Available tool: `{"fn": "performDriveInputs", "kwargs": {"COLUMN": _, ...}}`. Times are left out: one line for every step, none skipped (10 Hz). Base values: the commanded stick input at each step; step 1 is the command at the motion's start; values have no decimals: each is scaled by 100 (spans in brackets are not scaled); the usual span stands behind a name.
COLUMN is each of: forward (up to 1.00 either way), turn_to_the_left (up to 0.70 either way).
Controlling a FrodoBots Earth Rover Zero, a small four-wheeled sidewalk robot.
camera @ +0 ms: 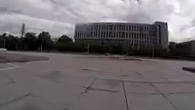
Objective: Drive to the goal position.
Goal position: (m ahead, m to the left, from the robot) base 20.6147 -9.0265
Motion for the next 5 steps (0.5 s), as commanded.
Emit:
{"fn": "performDriveInputs", "kwargs": {"forward": 70, "turn_to_the_left": -5}}
{"fn": "performDriveInputs", "kwargs": {"forward": 70, "turn_to_the_left": -34}}
{"fn": "performDriveInputs", "kwargs": {"forward": 70, "turn_to_the_left": -34}}
{"fn": "performDriveInputs", "kwargs": {"forward": 70, "turn_to_the_left": -34}}
{"fn": "performDriveInputs", "kwargs": {"forward": 70, "turn_to_the_left": -34}}
